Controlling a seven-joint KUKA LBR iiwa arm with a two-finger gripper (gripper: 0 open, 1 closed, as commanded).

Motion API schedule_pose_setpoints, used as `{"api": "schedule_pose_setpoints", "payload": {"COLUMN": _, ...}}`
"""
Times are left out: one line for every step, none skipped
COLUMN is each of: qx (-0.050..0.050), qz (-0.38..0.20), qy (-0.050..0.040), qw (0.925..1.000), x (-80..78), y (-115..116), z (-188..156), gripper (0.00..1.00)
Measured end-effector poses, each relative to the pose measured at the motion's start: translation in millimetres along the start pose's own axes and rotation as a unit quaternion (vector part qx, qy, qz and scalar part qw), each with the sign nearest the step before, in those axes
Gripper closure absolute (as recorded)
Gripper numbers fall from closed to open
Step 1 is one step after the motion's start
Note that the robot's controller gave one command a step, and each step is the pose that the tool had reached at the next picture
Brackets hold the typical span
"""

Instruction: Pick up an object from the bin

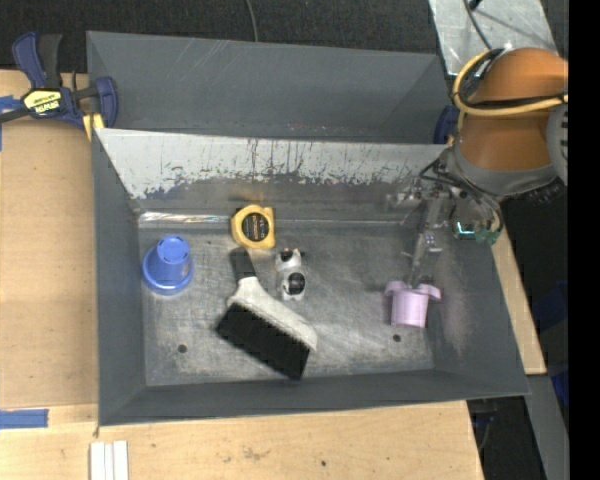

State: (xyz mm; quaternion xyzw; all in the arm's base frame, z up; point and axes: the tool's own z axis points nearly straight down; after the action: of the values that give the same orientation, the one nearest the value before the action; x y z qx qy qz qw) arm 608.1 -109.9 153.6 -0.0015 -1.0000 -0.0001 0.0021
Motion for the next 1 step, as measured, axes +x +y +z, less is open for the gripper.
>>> {"api": "schedule_pose_setpoints", "payload": {"qx": 0.001, "qz": -0.001, "qy": -0.0039, "qw": 1.0000, "x": -1.7, "y": 0.2, "z": -4.7, "gripper": 0.00}}
